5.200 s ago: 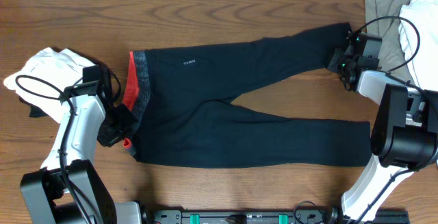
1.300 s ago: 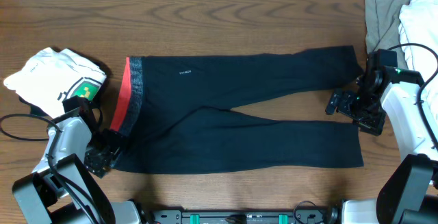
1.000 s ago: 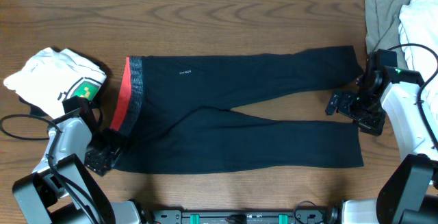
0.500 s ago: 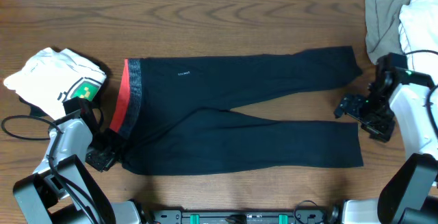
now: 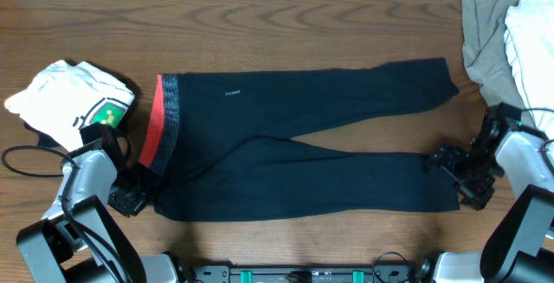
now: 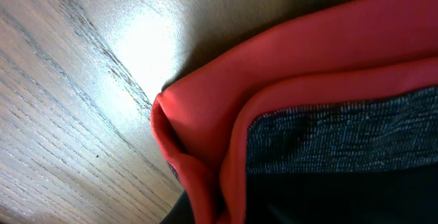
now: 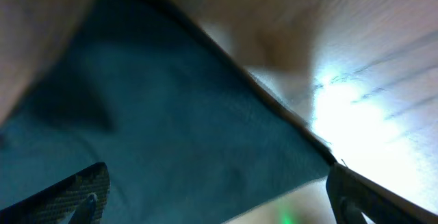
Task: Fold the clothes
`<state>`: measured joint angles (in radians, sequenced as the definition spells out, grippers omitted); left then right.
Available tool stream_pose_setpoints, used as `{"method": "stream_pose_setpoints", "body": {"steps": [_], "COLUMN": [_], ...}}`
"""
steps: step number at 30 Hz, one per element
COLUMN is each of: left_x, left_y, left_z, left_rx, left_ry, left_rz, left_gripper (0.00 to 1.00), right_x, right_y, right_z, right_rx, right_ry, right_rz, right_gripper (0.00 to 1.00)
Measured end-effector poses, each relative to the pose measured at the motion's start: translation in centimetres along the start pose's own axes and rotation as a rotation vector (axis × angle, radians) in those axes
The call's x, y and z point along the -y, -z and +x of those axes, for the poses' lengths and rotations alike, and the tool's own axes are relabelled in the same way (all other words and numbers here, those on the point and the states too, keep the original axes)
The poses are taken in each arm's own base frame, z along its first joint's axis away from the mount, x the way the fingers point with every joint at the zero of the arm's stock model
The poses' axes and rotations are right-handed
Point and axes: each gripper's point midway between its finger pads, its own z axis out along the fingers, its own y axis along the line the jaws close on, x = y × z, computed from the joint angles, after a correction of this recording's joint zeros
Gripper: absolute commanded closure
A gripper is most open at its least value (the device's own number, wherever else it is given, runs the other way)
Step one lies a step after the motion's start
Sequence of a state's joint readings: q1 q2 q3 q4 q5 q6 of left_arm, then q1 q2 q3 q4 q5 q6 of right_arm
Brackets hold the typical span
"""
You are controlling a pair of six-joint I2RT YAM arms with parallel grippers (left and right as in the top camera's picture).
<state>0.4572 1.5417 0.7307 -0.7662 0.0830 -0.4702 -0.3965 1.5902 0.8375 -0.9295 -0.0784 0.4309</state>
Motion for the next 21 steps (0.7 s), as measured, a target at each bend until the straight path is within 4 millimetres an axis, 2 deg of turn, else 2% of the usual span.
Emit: {"method": "stream_pose_setpoints", "body": {"steps": [5, 15, 21], "left_x": [0.0, 0.0, 0.0], "left_y": [0.0, 0.0, 0.0], "left_z": [0.0, 0.0, 0.0], "left_rx": [0.000, 0.000, 0.000], "left_ry": [0.000, 0.000, 0.000], "left_rz": [-0.001, 0.000, 0.000], "left_gripper": [0.89, 0.89, 0.89], "right_x": [0.5, 0.8, 2.2], "right_y": [-1.6, -1.6, -1.7], "right_z": [1.1, 1.0, 1.2], "right_rx": [-0.021, -0.020, -0.048], "right_ry": [-0.021, -0.053, -0.084], "right_rz": [-0.003, -0.009, -0.008], "right_gripper": [0.01, 0.01, 0.01]}}
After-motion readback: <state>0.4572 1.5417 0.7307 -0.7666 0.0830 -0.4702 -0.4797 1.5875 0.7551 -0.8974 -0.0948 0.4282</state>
